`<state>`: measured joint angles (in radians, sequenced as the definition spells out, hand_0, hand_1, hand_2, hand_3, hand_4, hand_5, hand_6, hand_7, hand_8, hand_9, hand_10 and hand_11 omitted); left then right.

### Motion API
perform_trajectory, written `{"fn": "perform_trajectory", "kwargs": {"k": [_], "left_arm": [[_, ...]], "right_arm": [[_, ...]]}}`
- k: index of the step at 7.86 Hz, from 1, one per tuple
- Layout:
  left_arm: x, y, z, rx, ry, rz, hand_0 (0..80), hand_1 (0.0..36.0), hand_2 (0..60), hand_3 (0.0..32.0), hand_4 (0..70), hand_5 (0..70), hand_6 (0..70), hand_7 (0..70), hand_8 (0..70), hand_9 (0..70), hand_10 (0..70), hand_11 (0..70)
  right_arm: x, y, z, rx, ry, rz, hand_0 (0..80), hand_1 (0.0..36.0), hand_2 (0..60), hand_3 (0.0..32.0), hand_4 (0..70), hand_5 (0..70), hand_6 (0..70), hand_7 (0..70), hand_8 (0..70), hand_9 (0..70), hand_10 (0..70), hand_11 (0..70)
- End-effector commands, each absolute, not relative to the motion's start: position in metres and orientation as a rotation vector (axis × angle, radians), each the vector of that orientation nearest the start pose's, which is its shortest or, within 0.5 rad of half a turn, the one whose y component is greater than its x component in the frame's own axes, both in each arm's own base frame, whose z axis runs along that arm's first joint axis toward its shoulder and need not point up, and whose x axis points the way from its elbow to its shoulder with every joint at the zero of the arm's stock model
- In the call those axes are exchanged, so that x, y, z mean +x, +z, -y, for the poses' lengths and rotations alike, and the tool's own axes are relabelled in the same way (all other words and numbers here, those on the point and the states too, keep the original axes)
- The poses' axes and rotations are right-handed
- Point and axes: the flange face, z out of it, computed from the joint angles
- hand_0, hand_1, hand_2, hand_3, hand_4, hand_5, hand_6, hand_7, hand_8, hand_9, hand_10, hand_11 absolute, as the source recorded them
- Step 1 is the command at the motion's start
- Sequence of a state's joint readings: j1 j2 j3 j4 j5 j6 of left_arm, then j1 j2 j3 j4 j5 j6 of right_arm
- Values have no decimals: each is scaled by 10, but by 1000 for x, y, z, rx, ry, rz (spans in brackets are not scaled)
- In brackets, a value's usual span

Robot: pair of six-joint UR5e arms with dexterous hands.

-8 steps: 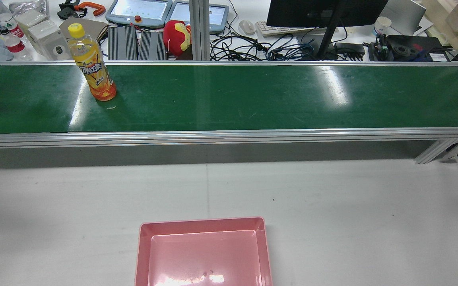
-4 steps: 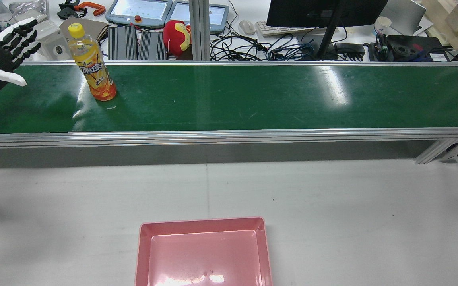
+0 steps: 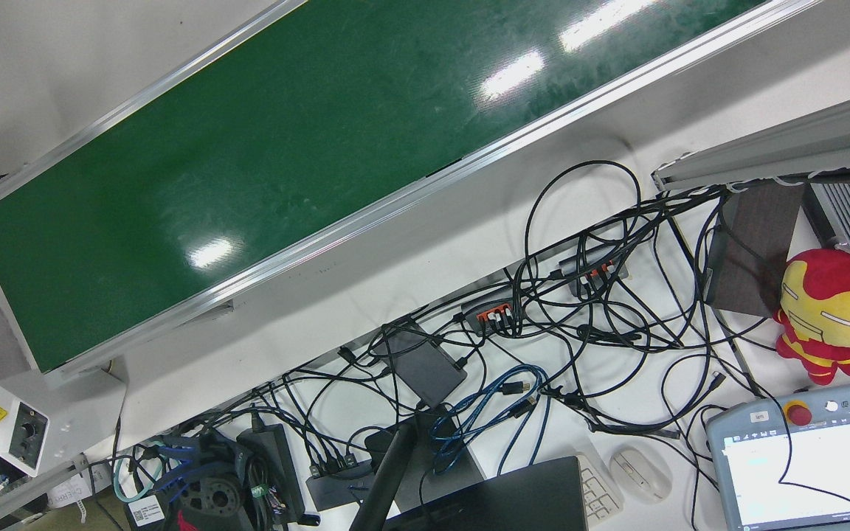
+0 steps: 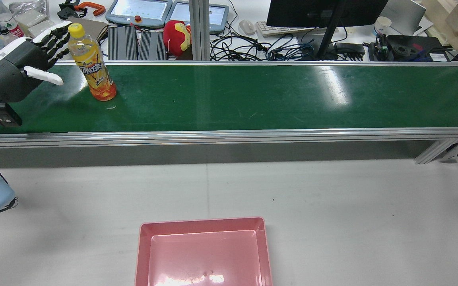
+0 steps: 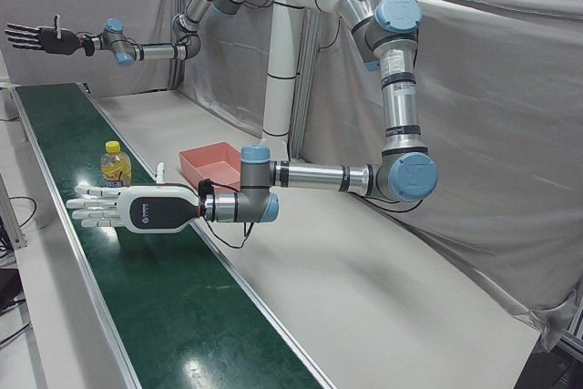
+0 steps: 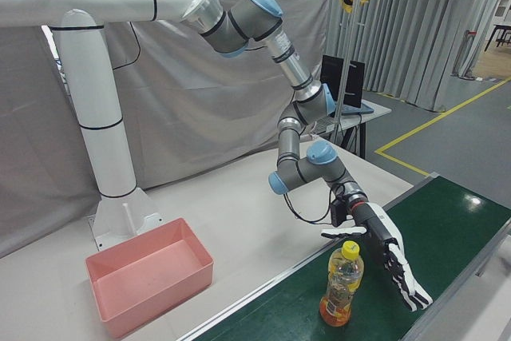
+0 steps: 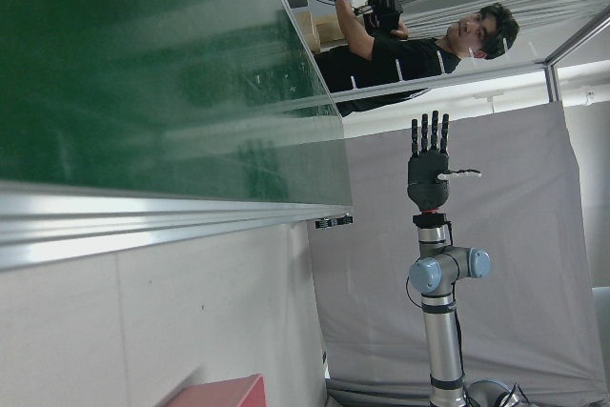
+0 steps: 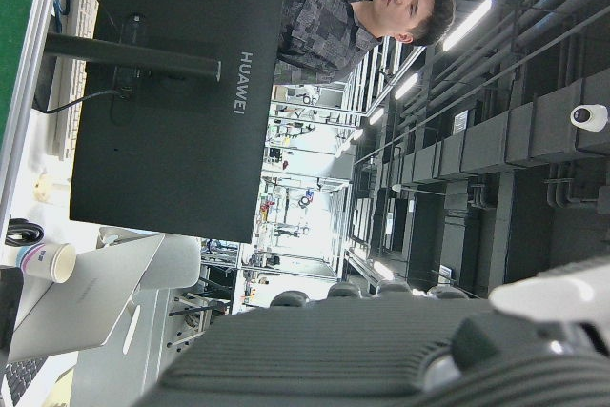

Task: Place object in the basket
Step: 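Reach the left hand along the belt toward the juice bottle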

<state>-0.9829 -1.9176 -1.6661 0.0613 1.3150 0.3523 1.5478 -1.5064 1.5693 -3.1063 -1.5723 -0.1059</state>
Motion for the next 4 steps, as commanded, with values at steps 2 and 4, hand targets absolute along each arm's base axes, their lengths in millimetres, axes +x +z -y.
{"fn": "perform_trajectory", "kwargs": {"k": [2,4], "left_arm": [[231,445,618,-61,-1544,-2341,572,107,0,0,55,153,0,0,14,34,38,75],[236,438,620,-44,-1527,-2337,581,112,0,0,61,162,0,0,14,35,37,74]], "right_arm": [[121,651,531,-98,-2164,-2395,0,0,0,0,0,0,0,0,0,0,0,0],[121,651,531,-98,-2164,-2395,0,0,0,0,0,0,0,0,0,0,0,0]]}}
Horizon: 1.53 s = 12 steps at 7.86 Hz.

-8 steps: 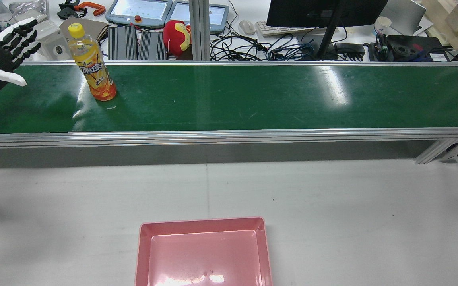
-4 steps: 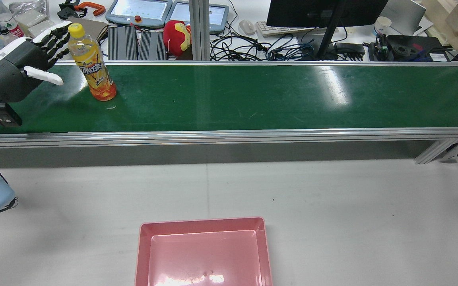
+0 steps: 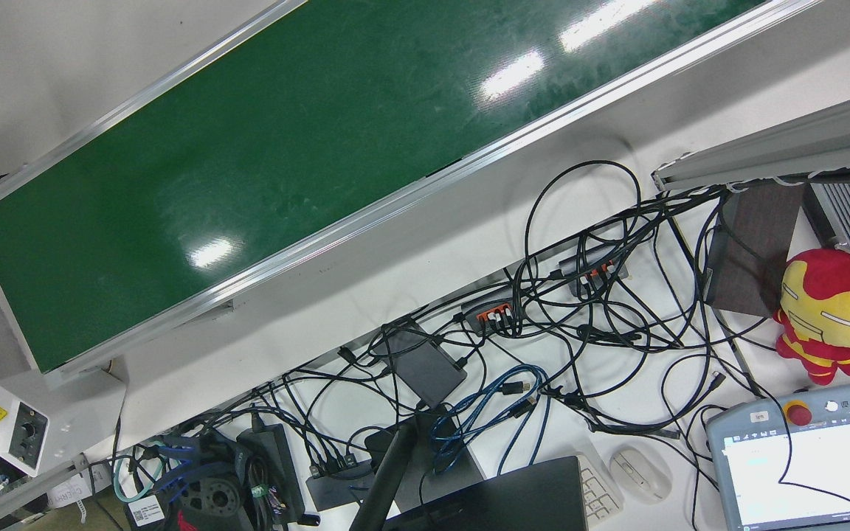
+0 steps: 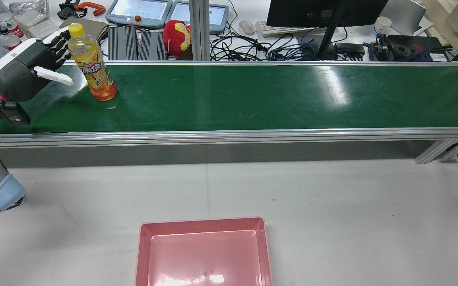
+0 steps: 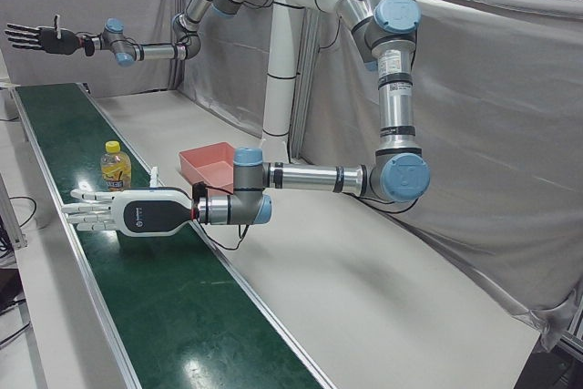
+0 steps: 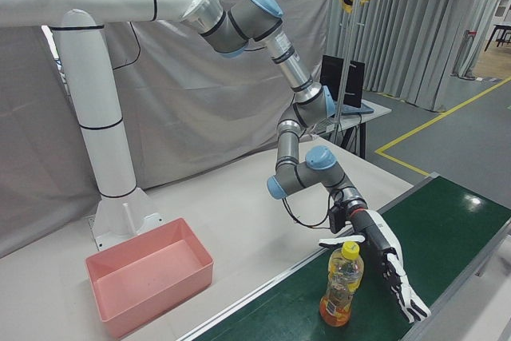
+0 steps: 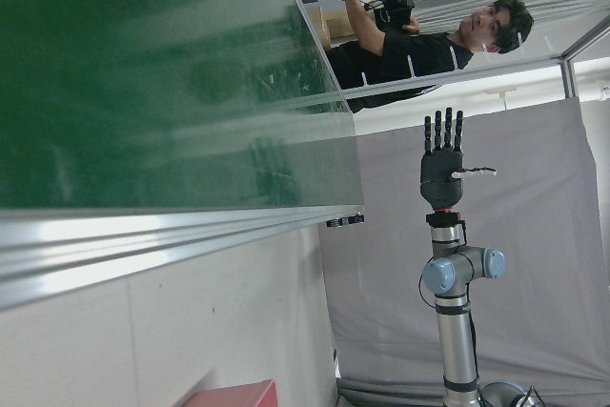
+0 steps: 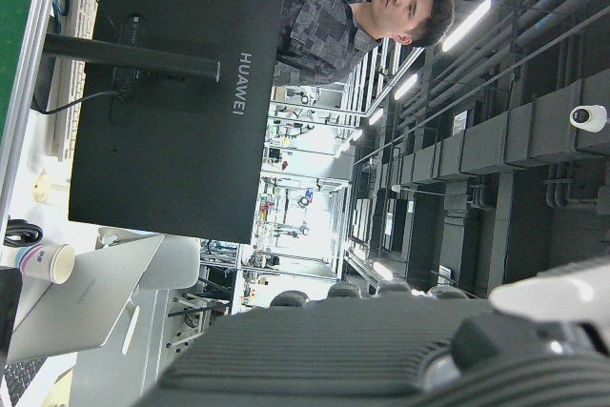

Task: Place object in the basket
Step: 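Reach the left hand along the belt toward the juice bottle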

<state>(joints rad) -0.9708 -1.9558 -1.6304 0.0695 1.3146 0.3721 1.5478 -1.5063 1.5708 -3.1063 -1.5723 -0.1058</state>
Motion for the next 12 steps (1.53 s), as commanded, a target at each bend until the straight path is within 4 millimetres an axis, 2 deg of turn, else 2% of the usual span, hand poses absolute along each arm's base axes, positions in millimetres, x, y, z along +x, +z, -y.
{"fn": "perform_trajectory", "kwargs": {"k": [1,2,3,4,8,9,10,11,12], "left_arm": [[237,432,622,-40,-1527,-2334,579,112,0,0,62,166,0,0,15,36,38,75],[239,422,625,-21,-1510,-2337,580,113,0,0,63,168,0,0,16,37,33,68],[255,414,622,-45,-1491,-2339,586,117,0,0,62,168,0,0,16,37,35,72],[279,418,613,-94,-1482,-2318,585,117,0,0,66,174,0,0,18,39,37,74],[280,413,613,-176,-1504,-2336,610,132,0,0,89,200,0,0,20,43,48,92],[280,414,612,-184,-1531,-2321,627,147,0,0,181,318,8,15,67,106,134,217],[276,410,613,-174,-1543,-2312,626,178,30,0,402,593,254,247,330,441,447,643],[273,392,607,-157,-1552,-2290,624,218,352,0,485,700,554,509,605,700,610,700],[276,367,610,-149,-1559,-2274,582,235,600,0,491,700,668,639,700,700,700,700]], "right_arm": [[121,650,531,-98,-2162,-2396,0,0,0,0,0,0,0,0,0,0,0,0],[121,651,531,-98,-2164,-2395,0,0,0,0,0,0,0,0,0,0,0,0],[121,650,531,-98,-2162,-2396,0,0,0,0,0,0,0,0,0,0,0,0],[121,650,531,-98,-2162,-2396,0,0,0,0,0,0,0,0,0,0,0,0],[121,649,531,-98,-2160,-2398,0,0,0,0,0,0,0,0,0,0,0,0],[121,649,531,-98,-2160,-2398,0,0,0,0,0,0,0,0,0,0,0,0],[122,649,531,-99,-2160,-2397,0,0,0,0,0,0,0,0,0,0,0,0],[121,649,531,-98,-2160,-2398,0,0,0,0,0,0,0,0,0,0,0,0],[121,649,531,-98,-2160,-2398,0,0,0,0,0,0,0,0,0,0,0,0]]}}
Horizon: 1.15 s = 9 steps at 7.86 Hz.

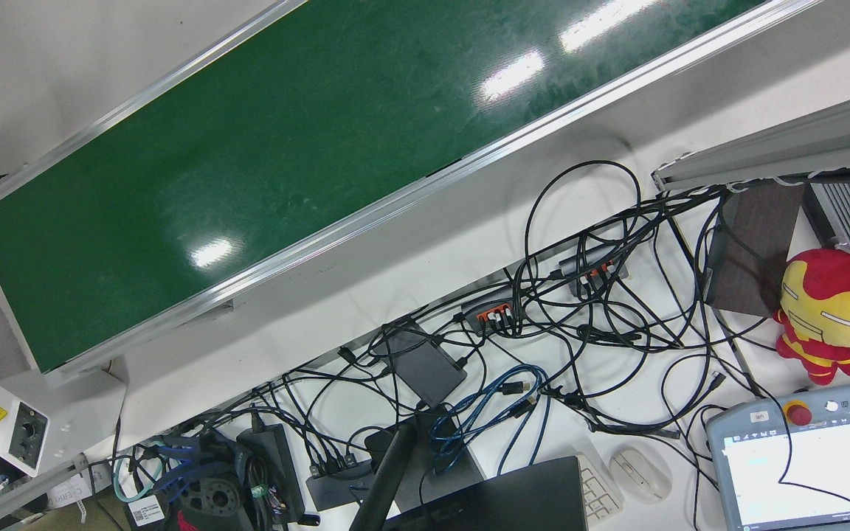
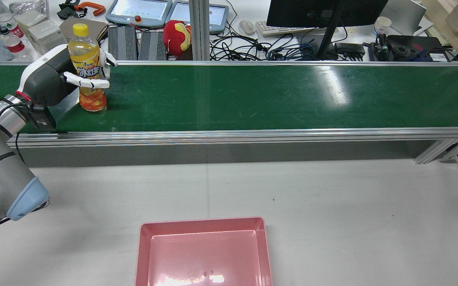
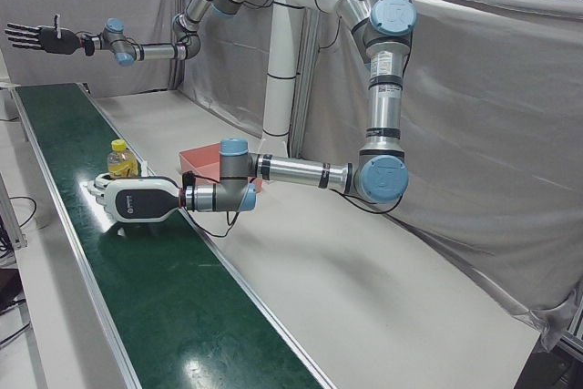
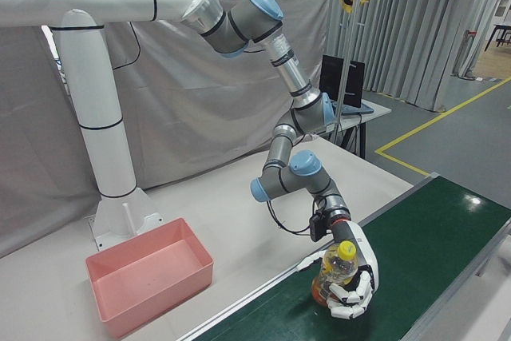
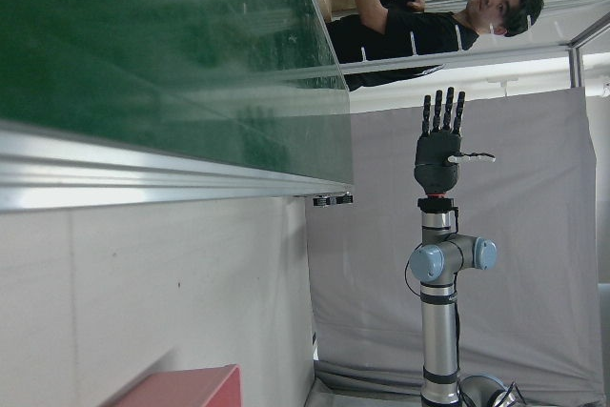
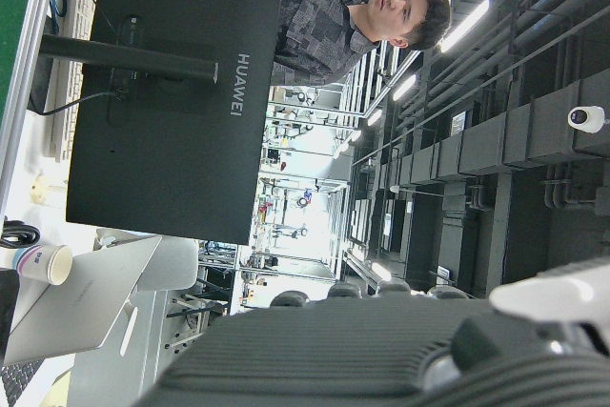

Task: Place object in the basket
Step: 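Close the left hand fingers around the juice bottle, then lift the bottle off the belt and carry it over the pink basket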

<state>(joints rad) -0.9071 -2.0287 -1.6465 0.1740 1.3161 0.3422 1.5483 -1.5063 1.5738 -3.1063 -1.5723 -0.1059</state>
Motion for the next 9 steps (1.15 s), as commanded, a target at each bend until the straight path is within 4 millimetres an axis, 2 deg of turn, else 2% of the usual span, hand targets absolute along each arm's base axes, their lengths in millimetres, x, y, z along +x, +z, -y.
{"fn": "perform_trajectory", "kwargs": {"k": [1,3,4,5,6,7,8,9], "left_arm": [[279,348,611,-146,-1553,-2274,546,212,600,0,475,700,700,688,700,700,700,700],[293,344,601,-179,-1531,-2276,508,170,600,0,435,700,700,667,700,700,700,700],[300,334,592,-208,-1500,-2292,500,154,589,0,399,700,674,641,700,700,700,700],[310,312,573,-264,-1446,-2325,496,148,558,0,386,700,654,630,700,700,700,700],[316,283,544,-322,-1401,-2340,498,152,565,0,391,700,654,632,700,700,700,700],[336,259,502,-419,-1336,-2321,499,158,590,0,408,700,674,651,700,700,700,700],[363,250,472,-496,-1277,-2287,494,154,598,0,418,700,689,665,700,700,690,700],[383,241,437,-495,-1216,-2238,493,155,600,0,418,700,691,667,700,700,683,700]], "right_arm": [[121,649,531,-98,-2160,-2398,0,0,0,0,0,0,0,0,0,0,0,0],[121,649,531,-98,-2160,-2398,0,0,0,0,0,0,0,0,0,0,0,0],[121,649,531,-98,-2160,-2398,0,0,0,0,0,0,0,0,0,0,0,0],[121,649,531,-98,-2160,-2398,0,0,0,0,0,0,0,0,0,0,0,0],[121,649,531,-98,-2160,-2398,0,0,0,0,0,0,0,0,0,0,0,0],[121,648,531,-98,-2159,-2399,0,0,0,0,0,0,0,0,0,0,0,0],[121,648,531,-98,-2159,-2399,0,0,0,0,0,0,0,0,0,0,0,0],[121,649,531,-98,-2160,-2398,0,0,0,0,0,0,0,0,0,0,0,0]]}}
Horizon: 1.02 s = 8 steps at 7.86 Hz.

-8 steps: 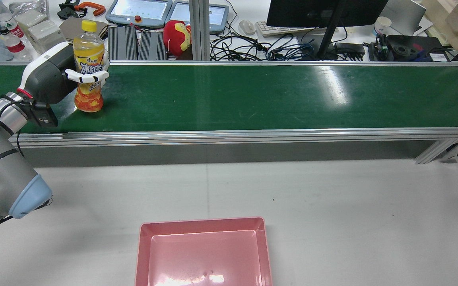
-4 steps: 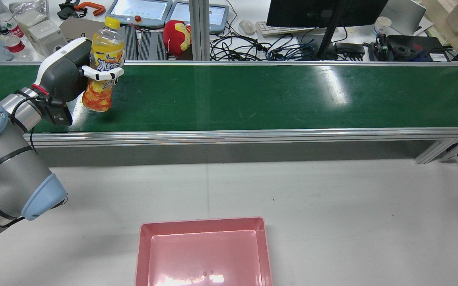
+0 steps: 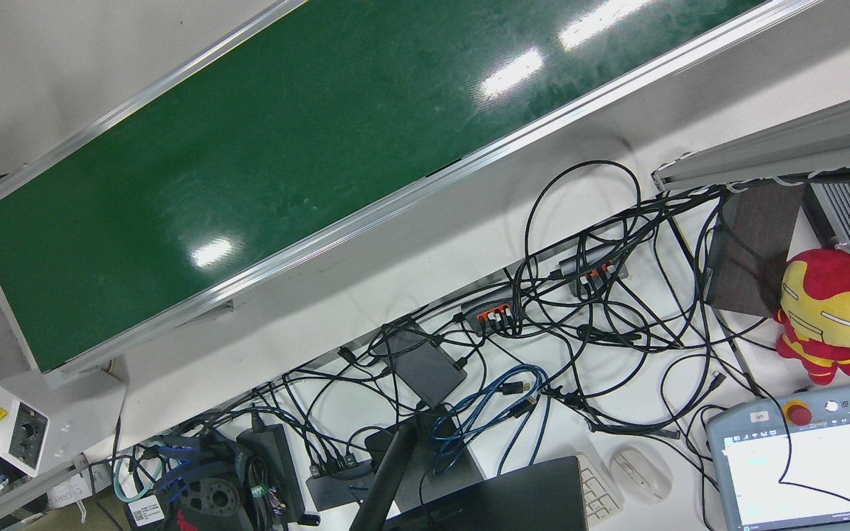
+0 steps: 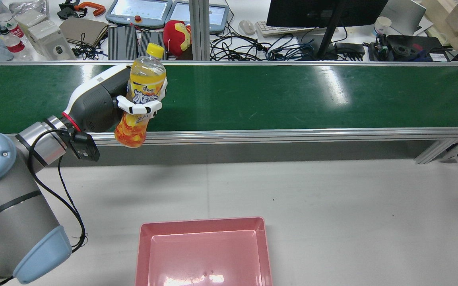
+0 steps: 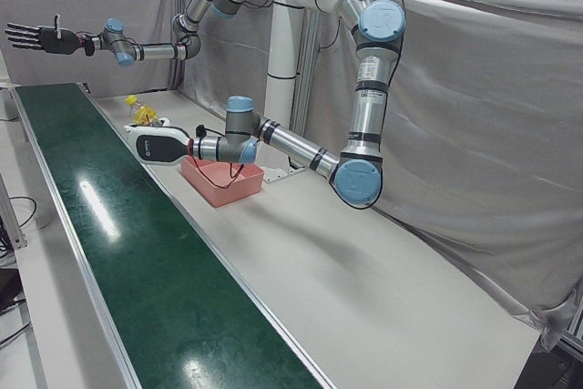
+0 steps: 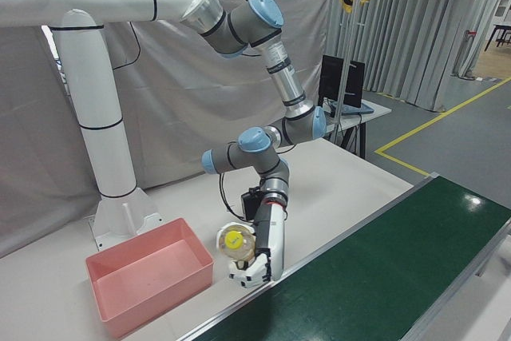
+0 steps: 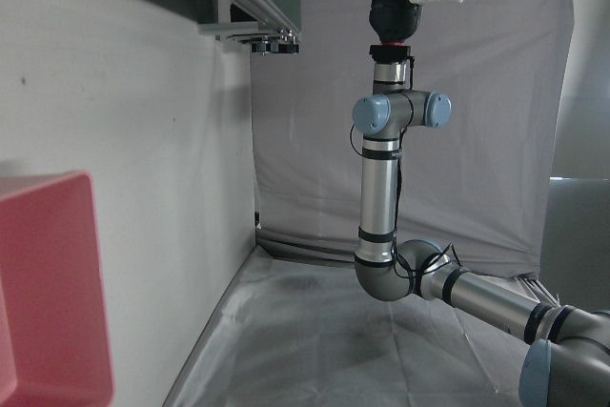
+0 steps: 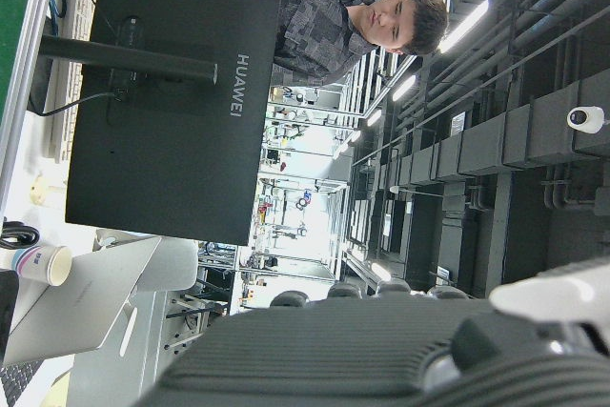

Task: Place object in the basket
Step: 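Lift the bottle off the belt and carry it over the pink basket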

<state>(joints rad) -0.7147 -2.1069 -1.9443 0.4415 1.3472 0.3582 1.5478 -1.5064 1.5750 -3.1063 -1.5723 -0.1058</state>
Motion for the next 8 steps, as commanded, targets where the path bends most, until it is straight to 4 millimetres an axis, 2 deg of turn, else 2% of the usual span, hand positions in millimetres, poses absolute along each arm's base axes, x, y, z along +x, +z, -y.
{"fn": "perform_trajectory", "kwargs": {"k": [1,2,3,4,5,6,7,8], "left_arm": [[410,234,400,-530,-1161,-2187,499,161,600,0,420,700,679,664,700,700,673,700],[438,224,369,-565,-1108,-2150,497,157,600,0,433,700,690,678,700,700,668,700],[452,210,352,-539,-1062,-2129,499,158,600,0,448,700,699,686,700,700,660,700],[472,197,324,-529,-1010,-2090,499,161,600,0,453,700,699,690,700,700,644,700],[487,195,307,-530,-987,-2074,500,165,600,0,460,700,700,697,700,700,625,700],[490,200,303,-519,-995,-2051,496,160,600,0,443,700,683,686,700,700,593,700],[491,206,304,-486,-992,-2025,491,134,458,0,405,700,616,628,641,700,516,700],[490,208,305,-472,-990,-2019,481,77,138,0,302,649,398,444,457,584,395,558]], "right_arm": [[121,649,531,-98,-2160,-2398,0,0,0,0,0,0,0,0,0,0,0,0],[121,649,531,-98,-2160,-2398,0,0,0,0,0,0,0,0,0,0,0,0],[121,649,531,-98,-2160,-2398,0,0,0,0,0,0,0,0,0,0,0,0],[121,650,531,-98,-2162,-2396,0,0,0,0,0,0,0,0,0,0,0,0],[121,650,531,-98,-2162,-2396,0,0,0,0,0,0,0,0,0,0,0,0],[121,651,531,-98,-2164,-2395,0,0,0,0,0,0,0,0,0,0,0,0],[121,651,531,-98,-2164,-2395,0,0,0,0,0,0,0,0,0,0,0,0],[121,651,531,-98,-2164,-2395,0,0,0,0,0,0,0,0,0,0,0,0]]}}
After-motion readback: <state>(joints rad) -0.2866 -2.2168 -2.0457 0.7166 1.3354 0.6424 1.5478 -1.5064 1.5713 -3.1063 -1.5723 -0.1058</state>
